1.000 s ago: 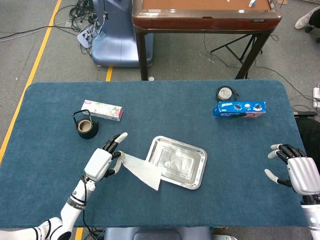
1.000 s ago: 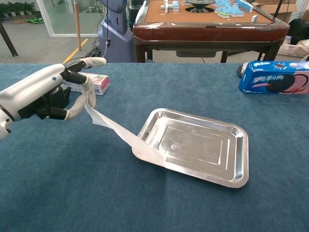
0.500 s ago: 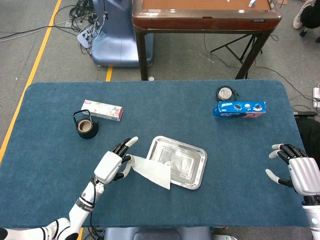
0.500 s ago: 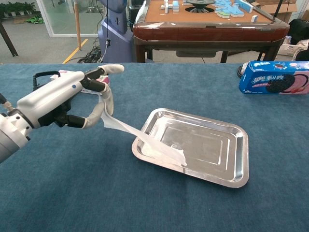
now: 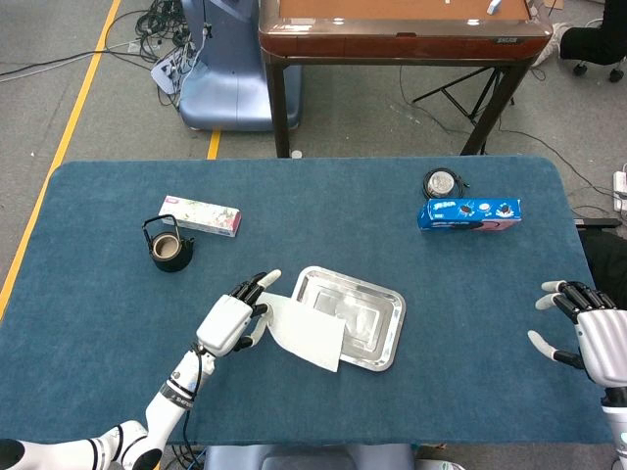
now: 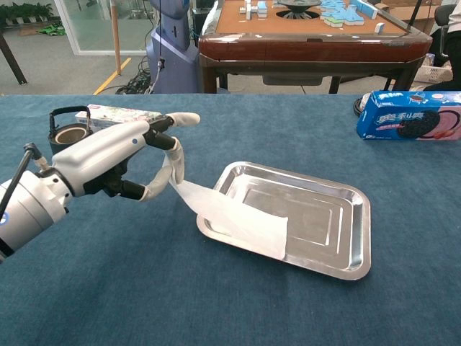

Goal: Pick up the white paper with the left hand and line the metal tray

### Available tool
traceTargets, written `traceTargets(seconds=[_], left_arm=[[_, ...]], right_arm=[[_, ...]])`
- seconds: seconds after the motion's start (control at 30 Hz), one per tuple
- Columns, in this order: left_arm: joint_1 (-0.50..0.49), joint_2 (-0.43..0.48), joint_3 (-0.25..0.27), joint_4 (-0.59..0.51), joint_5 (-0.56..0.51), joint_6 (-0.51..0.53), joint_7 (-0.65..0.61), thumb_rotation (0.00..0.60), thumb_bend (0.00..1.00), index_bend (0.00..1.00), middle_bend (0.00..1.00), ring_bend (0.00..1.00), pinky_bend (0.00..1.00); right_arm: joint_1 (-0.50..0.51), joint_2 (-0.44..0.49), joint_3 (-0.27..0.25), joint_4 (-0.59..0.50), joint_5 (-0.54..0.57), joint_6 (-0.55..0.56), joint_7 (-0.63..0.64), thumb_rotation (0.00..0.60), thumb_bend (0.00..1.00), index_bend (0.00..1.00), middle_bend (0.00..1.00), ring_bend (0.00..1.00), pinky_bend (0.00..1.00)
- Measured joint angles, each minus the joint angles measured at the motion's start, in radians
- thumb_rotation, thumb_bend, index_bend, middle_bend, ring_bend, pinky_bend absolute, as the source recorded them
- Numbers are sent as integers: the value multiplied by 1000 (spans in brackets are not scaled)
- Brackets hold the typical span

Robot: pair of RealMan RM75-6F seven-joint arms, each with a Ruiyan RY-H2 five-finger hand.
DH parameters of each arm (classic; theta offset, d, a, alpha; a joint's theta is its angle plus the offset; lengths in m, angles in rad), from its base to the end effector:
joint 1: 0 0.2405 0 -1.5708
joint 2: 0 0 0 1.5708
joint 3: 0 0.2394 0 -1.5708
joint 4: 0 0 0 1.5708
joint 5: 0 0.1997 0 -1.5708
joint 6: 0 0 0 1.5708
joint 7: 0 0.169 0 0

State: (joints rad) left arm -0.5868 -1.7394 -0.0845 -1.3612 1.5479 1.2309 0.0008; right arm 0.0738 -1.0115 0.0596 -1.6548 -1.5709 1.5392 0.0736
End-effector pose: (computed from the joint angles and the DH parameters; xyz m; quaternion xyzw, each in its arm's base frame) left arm -0.1108 0.2896 -0.0412 -0.6957 -0.3773 -0.5251 0.3129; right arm -0.2771 -0.2018 0.1940 0.6001 -0.3588 0.4212 0.5777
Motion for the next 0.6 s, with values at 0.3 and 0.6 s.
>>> traceTargets(seconds=[0.3,0.6], left_arm=[[-14,25,-5,-51,-38,-56,47,600,282,507,44,0,168],[-15,31,-6,-76,-51,-67,68,600,266,356,44,0,168]], right_arm=[[-8,19,-1,-13,-7,12,3,600,204,447,321,240,305],[-14,27,-1,-18,-16,24,12,600,205,447,321,240,305]])
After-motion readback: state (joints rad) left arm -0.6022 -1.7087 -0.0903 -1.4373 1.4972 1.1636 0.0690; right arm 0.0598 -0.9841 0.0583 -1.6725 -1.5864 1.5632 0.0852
